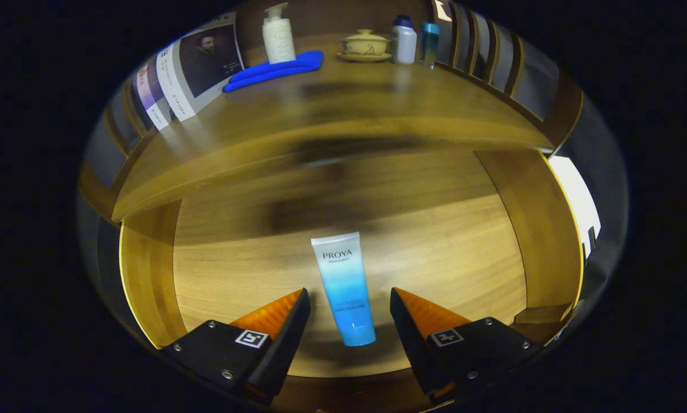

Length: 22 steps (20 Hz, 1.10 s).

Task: Pull open the drawer, take out the items inside it, and place them on the countertop above the cabinet.

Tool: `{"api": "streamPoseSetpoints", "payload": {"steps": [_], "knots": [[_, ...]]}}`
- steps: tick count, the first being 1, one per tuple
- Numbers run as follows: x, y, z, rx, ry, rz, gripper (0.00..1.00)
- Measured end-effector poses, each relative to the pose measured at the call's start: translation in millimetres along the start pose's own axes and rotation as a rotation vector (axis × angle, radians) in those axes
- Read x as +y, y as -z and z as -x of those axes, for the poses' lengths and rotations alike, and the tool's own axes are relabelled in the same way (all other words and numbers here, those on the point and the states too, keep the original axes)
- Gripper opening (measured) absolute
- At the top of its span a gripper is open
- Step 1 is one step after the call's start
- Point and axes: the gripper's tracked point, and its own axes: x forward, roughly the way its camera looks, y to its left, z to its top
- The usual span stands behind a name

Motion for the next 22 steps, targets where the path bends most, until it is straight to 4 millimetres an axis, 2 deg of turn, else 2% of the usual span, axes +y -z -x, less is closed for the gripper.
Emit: {"api": "streamPoseSetpoints", "payload": {"steps": [3,5,8,15,19,22], "knots": [[6,8,-8,0.029,-0.029,-0.003,0.79],[-2,15,-15,0.049,-0.009,0.047,0.67],[1,16,-17,0.050,-0.018,0.065,0.50],[0,10,-11,-0.049,0.040,0.173,0.38],[-5,9,25,-0.157,0.072,0.236,0.38],[-4,-6,59,-0.250,0.086,0.249,0.38]]}}
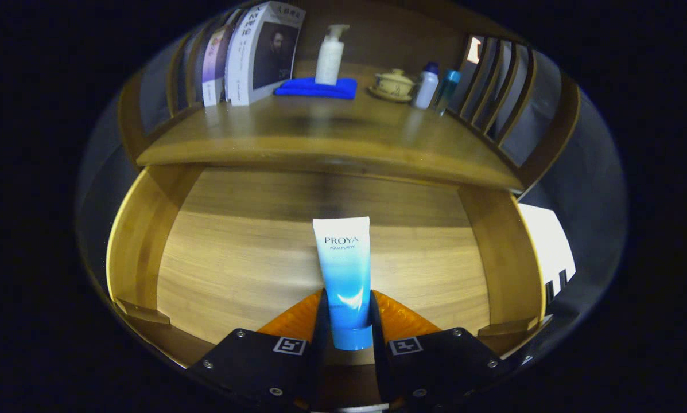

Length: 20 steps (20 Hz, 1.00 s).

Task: Pull open the drawer, take out the items inside it, and place them on the countertop above the cabinet.

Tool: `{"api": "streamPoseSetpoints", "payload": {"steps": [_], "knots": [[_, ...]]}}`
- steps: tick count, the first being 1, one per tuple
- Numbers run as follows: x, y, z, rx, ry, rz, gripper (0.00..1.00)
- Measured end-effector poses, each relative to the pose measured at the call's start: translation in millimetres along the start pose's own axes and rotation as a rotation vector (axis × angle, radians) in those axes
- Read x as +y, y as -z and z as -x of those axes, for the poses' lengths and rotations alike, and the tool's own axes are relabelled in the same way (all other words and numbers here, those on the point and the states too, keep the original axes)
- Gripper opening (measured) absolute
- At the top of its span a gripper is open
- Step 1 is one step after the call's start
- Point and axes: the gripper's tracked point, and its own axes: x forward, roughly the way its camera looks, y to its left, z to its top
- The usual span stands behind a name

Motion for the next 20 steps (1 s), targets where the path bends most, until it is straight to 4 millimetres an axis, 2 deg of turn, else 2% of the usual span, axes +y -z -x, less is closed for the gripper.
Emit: {"api": "streamPoseSetpoints", "payload": {"steps": [4,8,14,20], "knots": [[-7,-57,27,-0.152,0.022,-0.029,0.38],[0,-109,25,-0.254,-0.025,-0.092,0.38],[-11,-162,-14,-0.305,-0.022,-0.038,0.38],[-35,-194,-56,-0.328,-0.026,-0.034,0.39]]}}
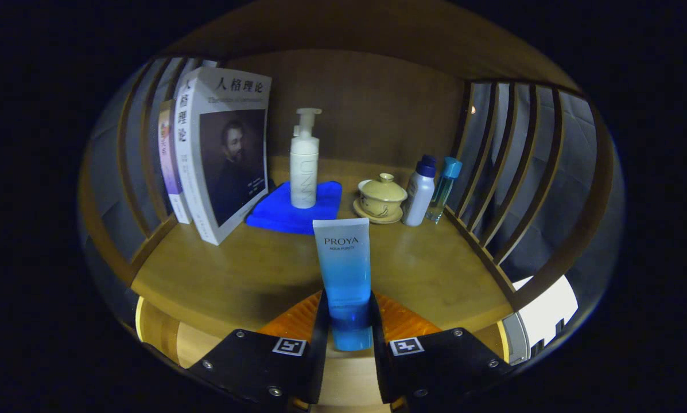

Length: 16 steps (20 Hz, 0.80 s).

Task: Pull open the drawer, take out the items inside it, and place them on the countertop above the cabinet.

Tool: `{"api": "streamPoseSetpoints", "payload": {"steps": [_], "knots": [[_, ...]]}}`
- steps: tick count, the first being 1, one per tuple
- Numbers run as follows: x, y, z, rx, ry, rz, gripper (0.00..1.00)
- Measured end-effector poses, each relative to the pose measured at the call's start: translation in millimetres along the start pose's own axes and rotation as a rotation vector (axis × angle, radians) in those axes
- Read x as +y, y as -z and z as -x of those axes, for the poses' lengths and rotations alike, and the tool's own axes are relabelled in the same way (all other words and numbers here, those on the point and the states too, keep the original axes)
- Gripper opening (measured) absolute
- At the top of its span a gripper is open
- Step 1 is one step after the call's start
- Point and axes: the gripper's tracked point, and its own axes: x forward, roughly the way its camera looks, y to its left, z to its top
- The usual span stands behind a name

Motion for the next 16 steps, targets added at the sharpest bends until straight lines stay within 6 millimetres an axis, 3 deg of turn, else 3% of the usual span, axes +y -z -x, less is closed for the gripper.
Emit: {"api": "streamPoseSetpoints", "payload": {"steps": [7,16], "knots": [[1,5,-37,0.022,-0.059,0.000,0.42],[2,8,-44,-0.013,-0.094,-0.030,0.48]]}}
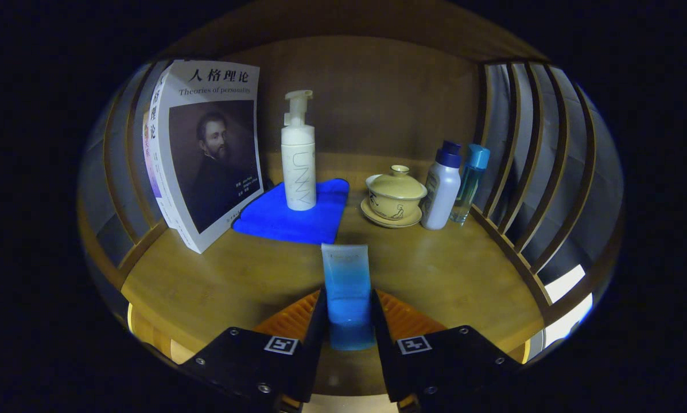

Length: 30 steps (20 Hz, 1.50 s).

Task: Pull open the drawer, take out the items inside it, and place them on the countertop above the cabinet.

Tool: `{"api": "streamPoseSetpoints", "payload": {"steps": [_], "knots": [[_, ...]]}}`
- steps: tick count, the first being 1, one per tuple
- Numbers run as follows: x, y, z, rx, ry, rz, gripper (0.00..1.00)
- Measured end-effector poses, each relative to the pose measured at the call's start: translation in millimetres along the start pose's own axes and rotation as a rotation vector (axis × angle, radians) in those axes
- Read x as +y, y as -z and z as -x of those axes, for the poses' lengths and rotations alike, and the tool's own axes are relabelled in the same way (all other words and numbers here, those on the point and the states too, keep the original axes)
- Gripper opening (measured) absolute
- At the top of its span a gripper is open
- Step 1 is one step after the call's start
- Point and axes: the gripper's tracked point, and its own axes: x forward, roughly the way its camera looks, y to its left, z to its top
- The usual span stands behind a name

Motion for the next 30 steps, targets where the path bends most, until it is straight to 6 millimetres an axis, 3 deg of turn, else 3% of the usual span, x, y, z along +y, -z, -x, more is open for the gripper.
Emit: {"api": "streamPoseSetpoints", "payload": {"steps": [1,4,5,8,12,14,18,22,25,27,30], "knots": [[1,1,2,-0.003,-0.005,-0.003,0.49],[20,-10,23,-0.066,-0.103,-0.067,0.89],[27,-19,36,-0.114,-0.139,-0.096,0.94],[24,-39,84,-0.248,-0.147,-0.118,0.94],[24,-46,146,-0.357,-0.111,-0.094,0.94],[24,-40,177,-0.400,-0.085,-0.094,0.94],[31,-16,237,-0.484,-0.039,-0.112,0.94],[44,31,278,-0.502,-0.045,-0.110,0.94],[55,71,293,-0.473,-0.087,-0.129,0.94],[49,97,300,-0.454,-0.079,-0.112,0.94],[40,115,313,-0.471,-0.050,-0.109,0.94]]}}
